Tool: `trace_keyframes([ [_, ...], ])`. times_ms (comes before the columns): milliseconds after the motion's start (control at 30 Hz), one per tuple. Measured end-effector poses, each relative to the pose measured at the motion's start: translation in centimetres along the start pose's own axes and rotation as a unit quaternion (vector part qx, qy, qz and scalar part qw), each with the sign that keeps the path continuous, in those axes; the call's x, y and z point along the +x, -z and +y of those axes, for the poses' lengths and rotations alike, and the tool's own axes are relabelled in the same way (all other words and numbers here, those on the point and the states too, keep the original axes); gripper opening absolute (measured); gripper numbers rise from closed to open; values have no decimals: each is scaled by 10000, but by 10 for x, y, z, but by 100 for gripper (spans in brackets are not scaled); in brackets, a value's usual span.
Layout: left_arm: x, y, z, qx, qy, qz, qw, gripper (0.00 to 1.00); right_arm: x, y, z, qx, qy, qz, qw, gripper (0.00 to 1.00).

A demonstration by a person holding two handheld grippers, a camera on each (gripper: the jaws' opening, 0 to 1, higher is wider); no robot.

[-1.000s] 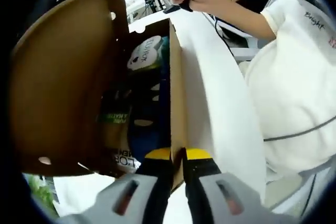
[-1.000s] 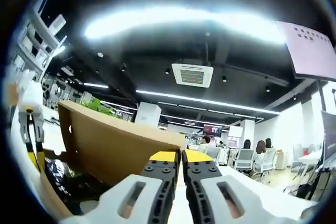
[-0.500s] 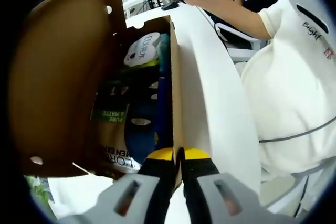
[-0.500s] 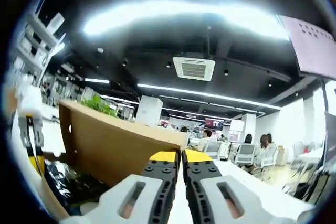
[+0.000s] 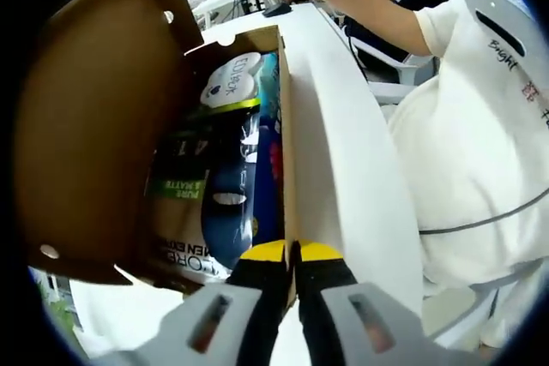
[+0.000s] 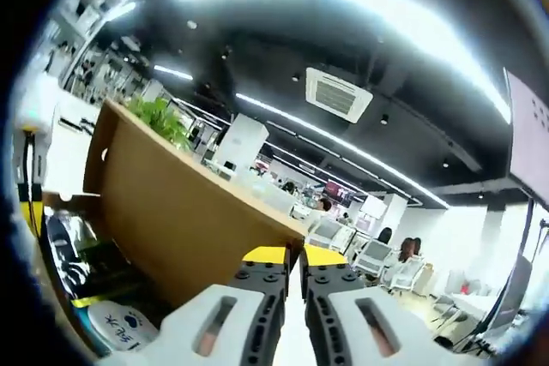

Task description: Operate the shoe box by opening the lid, removing the specified soft item, and placing it in the target area until the item is outside and the box remains undamaged.

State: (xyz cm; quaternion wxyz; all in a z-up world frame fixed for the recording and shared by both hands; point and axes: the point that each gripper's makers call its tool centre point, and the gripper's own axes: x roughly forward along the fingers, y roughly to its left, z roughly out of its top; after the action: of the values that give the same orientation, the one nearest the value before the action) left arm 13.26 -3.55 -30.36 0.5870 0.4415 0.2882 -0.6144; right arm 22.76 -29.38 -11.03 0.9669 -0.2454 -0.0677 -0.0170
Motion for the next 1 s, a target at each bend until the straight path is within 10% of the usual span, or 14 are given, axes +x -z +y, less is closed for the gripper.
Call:
trace_keyframes([
  [167, 0, 0, -1, 209, -81, -3, 9997, 3, 6, 1, -1, 727, -167, 337, 9966, 1],
  [367, -1, -1, 0, 162, -136, -52, 9998, 3, 19, 1, -2, -214, 30, 548, 9983, 2],
  [600, -1, -1, 0, 166, -112, -85, 9998, 3, 24, 3, -4, 1085, -97, 334, 9935, 0],
  [1000, -1, -1, 2, 210, -146, -144, 9996, 3, 23, 5, -7, 1662, -202, -26, 9859, 0],
])
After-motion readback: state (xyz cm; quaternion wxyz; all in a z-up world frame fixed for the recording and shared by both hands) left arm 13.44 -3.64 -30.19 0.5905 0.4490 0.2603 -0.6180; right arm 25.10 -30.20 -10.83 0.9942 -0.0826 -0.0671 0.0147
